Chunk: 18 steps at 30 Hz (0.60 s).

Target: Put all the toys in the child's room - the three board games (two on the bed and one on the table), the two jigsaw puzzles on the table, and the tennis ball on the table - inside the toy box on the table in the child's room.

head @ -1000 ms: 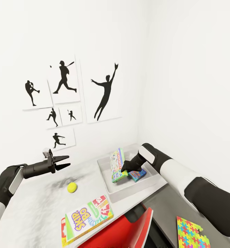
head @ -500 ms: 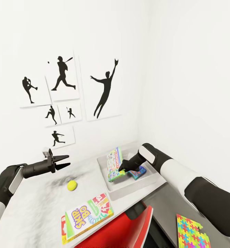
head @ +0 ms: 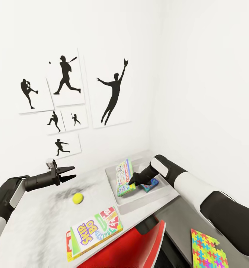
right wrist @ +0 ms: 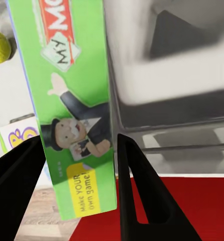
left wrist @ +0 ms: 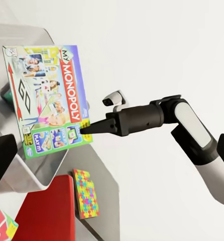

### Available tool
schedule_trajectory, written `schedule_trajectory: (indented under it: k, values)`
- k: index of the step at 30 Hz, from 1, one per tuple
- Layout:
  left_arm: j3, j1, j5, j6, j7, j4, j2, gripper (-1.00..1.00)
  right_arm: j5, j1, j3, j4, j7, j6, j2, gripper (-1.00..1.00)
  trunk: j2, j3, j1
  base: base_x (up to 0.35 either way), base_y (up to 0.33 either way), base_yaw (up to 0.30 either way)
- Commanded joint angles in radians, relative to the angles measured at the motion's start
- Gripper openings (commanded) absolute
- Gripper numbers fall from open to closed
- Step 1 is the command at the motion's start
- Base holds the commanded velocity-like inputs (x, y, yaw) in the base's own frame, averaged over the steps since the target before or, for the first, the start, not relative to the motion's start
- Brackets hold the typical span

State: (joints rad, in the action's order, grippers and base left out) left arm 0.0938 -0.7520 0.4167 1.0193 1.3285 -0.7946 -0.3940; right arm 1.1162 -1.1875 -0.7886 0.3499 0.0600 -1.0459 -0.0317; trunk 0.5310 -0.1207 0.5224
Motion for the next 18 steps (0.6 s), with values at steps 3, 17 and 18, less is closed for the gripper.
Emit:
schedule_trajectory:
  k: [3, 17, 18]
  values:
    - [0.000, -0.001, 0.003, 0.008, 0.001, 0.000, 0.000, 1.00, -0.002, -0.001, -0.005, 0.000, 0.006, -0.001, 0.001, -1.00, 0.002, -0.007, 0.000, 0.000, 0.000, 0.000]
    - [0.000, -0.001, 0.002, 0.008, 0.001, 0.000, 0.000, 1.00, -0.004, -0.001, -0.004, 0.000, 0.007, -0.001, 0.009, -1.00, 0.002, -0.030, 0.000, 0.000, 0.000, 0.000]
    - [0.000, -0.001, 0.002, 0.008, 0.001, 0.000, 0.000, 1.00, -0.004, -0.001, -0.004, 0.000, 0.007, -0.001, 0.010, -1.00, 0.002, -0.032, 0.000, 0.000, 0.000, 0.000]
